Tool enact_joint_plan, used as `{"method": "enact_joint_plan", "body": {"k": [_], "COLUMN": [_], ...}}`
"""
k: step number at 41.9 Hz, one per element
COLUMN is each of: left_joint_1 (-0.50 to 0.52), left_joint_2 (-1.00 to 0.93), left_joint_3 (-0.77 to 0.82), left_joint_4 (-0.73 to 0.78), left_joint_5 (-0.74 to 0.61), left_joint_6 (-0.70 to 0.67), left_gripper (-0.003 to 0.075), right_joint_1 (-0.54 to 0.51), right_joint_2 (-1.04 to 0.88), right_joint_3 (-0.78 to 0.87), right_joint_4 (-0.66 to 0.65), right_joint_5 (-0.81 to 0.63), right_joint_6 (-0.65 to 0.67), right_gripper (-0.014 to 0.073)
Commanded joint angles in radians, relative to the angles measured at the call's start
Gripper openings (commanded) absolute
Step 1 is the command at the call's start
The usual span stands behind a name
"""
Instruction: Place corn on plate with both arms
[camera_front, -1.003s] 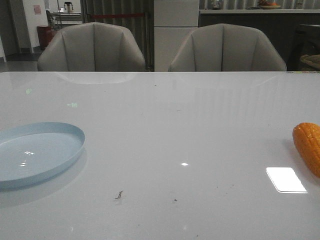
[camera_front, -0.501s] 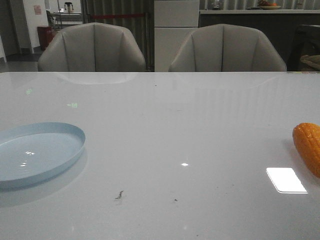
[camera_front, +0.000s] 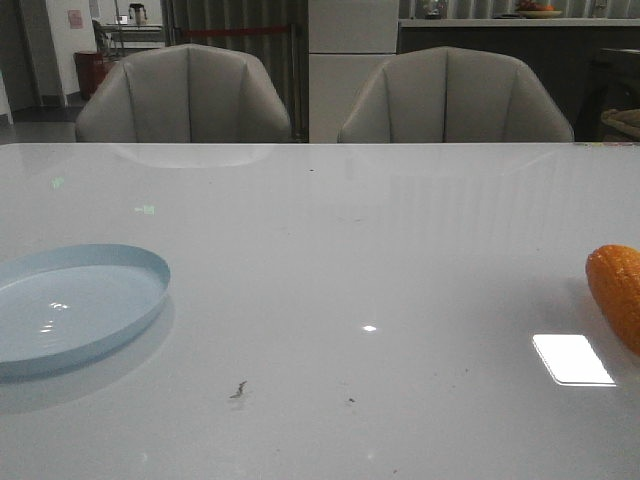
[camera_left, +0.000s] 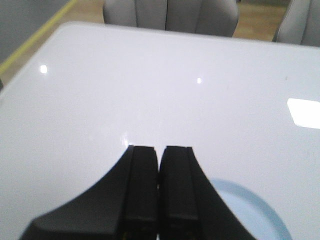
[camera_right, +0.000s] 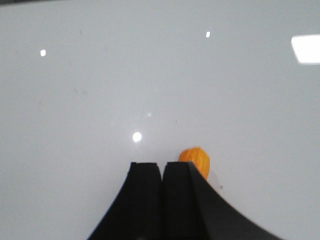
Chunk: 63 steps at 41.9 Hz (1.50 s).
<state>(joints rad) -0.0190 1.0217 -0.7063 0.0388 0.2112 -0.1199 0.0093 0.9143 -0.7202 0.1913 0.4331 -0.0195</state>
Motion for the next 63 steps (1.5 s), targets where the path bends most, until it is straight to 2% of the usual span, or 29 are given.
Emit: {"method": "enact_joint_plan", "body": {"k": [1, 3, 9, 11, 14, 19, 25, 30, 38, 56, 59, 63], "left_joint_1": [-0.010, -0.010, -0.010, -0.010, -0.008, -0.008, -0.008, -0.010, -0.010, -0.010, -0.010, -0.010], "left_joint_2": [0.037, 0.055, 0.082, 0.094, 0.124, 0.245, 0.387, 0.508, 0.683, 0.848, 0.855, 0.859], "left_joint_3": [-0.032, -0.032, -0.032, -0.032, -0.058, -0.187, -0.326, -0.430, -0.529, -0.543, -0.543, -0.543], "left_joint_4": [-0.039, -0.039, -0.039, -0.039, -0.039, -0.020, 0.012, 0.010, 0.002, -0.061, -0.063, -0.063], "left_joint_5": [-0.004, 0.003, 0.003, 0.016, 0.102, 0.289, 0.364, 0.427, 0.558, 0.577, 0.577, 0.577], "left_joint_6": [-0.012, -0.012, -0.012, -0.012, -0.012, -0.012, -0.005, 0.077, 0.120, 0.120, 0.120, 0.120], "left_gripper": [0.0122, 0.0169, 0.0452, 0.0484, 0.0484, 0.0484, 0.0484, 0.0484, 0.0481, 0.0476, 0.0452, 0.0377], "right_joint_1": [-0.003, -0.003, -0.003, -0.003, -0.003, -0.003, -0.003, -0.003, -0.003, -0.003, -0.003, -0.003], "right_joint_2": [0.050, 0.074, 0.118, 0.128, 0.128, 0.128, 0.128, 0.128, 0.128, 0.128, 0.128, 0.128], "right_joint_3": [-0.035, -0.035, -0.035, -0.035, -0.035, -0.035, -0.035, -0.035, -0.035, -0.035, -0.035, -0.035], "right_joint_4": [0.017, 0.016, 0.016, 0.016, 0.018, 0.019, 0.020, 0.020, 0.020, 0.020, 0.020, 0.020], "right_joint_5": [0.000, 0.010, -0.006, -0.008, 0.006, 0.016, 0.016, 0.016, 0.017, 0.017, 0.017, 0.017], "right_joint_6": [0.002, -0.010, -0.026, -0.026, -0.026, -0.026, -0.026, -0.026, -0.026, -0.026, -0.026, -0.026], "right_gripper": [0.0062, 0.0090, 0.0405, 0.0450, 0.0446, 0.0445, 0.0445, 0.0445, 0.0445, 0.0445, 0.0445, 0.0445]}}
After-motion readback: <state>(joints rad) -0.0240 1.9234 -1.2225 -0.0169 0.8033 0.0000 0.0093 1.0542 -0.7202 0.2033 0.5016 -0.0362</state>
